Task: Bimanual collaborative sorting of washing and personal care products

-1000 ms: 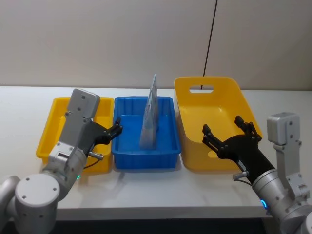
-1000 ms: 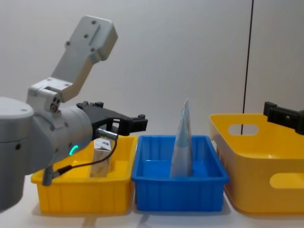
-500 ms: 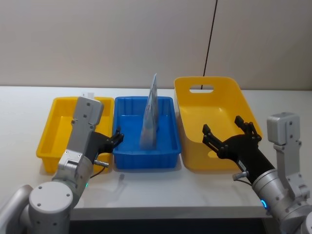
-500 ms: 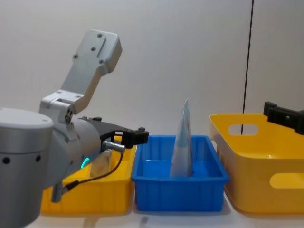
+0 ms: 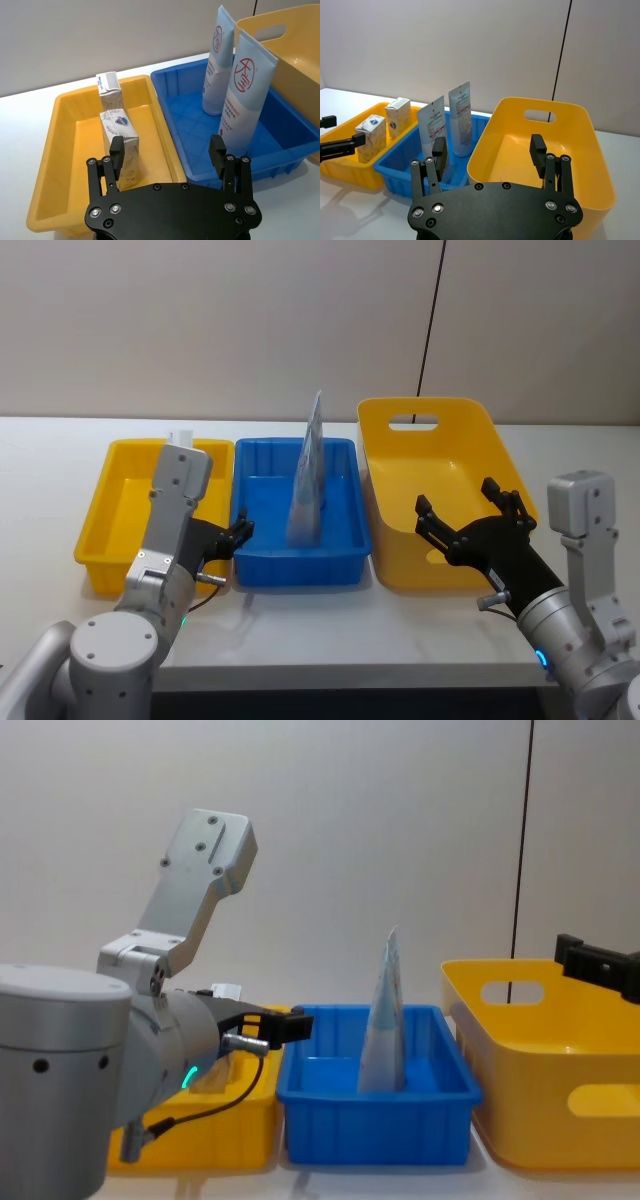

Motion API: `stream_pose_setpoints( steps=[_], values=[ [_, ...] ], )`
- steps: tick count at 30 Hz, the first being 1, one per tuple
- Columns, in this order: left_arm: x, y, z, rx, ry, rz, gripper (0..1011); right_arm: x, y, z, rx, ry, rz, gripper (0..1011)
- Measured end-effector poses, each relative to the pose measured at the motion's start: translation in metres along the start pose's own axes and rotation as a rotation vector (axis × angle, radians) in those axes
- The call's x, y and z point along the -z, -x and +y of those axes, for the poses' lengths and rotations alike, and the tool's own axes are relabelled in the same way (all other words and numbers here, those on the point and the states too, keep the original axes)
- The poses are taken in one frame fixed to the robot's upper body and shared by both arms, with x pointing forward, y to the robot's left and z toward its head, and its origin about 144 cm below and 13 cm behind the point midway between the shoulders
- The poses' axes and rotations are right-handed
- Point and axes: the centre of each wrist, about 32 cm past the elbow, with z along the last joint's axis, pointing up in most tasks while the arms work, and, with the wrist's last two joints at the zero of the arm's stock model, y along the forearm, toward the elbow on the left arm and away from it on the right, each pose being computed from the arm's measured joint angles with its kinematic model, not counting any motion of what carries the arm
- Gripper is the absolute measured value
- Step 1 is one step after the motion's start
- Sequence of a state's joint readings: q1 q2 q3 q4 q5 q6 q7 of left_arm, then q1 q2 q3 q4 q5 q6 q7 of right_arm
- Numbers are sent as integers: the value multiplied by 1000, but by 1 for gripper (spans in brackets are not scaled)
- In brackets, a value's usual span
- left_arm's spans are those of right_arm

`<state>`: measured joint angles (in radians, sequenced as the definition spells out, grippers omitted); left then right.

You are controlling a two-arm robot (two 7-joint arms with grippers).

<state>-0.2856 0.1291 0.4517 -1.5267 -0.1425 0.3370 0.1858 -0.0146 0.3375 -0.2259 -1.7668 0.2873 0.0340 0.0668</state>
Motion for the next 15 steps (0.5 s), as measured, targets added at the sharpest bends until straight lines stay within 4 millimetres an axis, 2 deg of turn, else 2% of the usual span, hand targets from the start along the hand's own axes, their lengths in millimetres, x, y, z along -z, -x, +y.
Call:
stream_pose_setpoints(
  steps=[15],
  values=[
    [3,-12,-14,-27,-36,16,1001,0,0,0,0,0,0,1000]
  ],
)
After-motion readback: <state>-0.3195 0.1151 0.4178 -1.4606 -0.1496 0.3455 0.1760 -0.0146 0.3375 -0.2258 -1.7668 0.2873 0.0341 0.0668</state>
